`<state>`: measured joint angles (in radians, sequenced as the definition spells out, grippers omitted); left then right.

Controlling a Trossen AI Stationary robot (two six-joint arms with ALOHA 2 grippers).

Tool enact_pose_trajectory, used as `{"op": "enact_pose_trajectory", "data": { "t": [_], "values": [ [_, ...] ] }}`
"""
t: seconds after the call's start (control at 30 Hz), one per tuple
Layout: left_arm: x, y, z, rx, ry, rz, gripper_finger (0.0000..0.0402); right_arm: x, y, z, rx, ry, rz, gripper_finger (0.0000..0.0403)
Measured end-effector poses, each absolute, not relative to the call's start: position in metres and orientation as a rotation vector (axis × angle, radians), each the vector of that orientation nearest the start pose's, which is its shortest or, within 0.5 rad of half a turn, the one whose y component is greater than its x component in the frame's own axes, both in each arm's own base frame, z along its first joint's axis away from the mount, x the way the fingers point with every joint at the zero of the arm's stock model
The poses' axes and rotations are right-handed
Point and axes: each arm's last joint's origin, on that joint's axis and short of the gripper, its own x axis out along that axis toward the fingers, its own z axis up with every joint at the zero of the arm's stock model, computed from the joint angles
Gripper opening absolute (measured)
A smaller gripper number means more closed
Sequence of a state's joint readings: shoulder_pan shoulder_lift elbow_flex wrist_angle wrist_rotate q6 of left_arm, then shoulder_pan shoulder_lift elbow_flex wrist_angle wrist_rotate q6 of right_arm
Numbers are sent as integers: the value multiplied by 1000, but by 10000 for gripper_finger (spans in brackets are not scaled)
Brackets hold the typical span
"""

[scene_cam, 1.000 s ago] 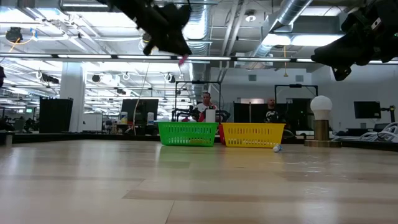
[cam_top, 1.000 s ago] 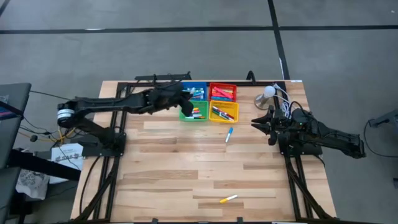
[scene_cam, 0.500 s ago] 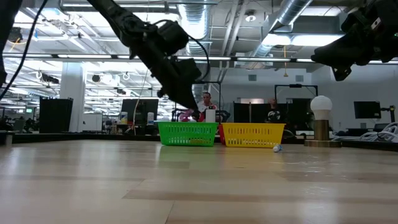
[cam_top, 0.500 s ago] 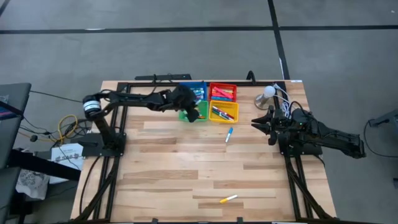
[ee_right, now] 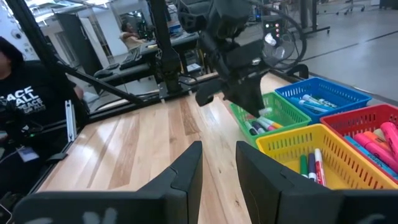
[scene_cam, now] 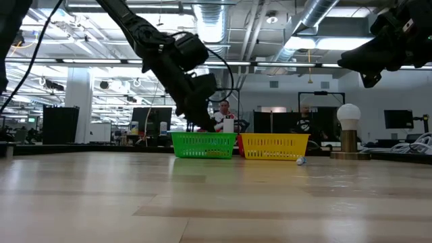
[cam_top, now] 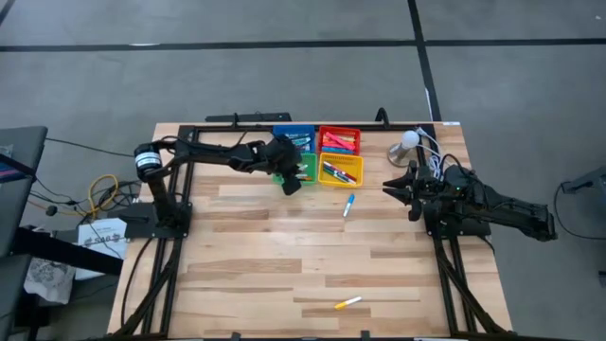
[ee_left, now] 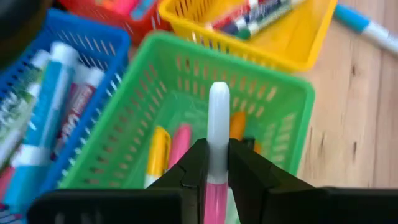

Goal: Pick & Place Markers
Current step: Put the pink highlighter in the green bin

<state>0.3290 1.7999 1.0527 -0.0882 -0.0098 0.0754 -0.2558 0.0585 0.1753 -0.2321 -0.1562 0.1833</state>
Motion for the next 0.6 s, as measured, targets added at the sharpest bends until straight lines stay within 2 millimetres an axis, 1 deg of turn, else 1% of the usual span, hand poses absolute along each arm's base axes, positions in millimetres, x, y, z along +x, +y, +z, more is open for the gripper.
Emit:
{"op": "enact_pose_trajectory", "data": {
  "t": [0.17, 0.5, 0.6],
  "values": [
    [347, 119, 154, -65, 876, 278, 53, 87, -18, 196, 207, 103, -112, 87],
    [347, 122, 153, -70, 875, 288, 54, 87, -18, 196, 207, 103, -111, 87],
    [347, 122, 154, -71, 874, 289, 66, 87, -18, 196, 207, 103, -111, 87]
  ]
}}
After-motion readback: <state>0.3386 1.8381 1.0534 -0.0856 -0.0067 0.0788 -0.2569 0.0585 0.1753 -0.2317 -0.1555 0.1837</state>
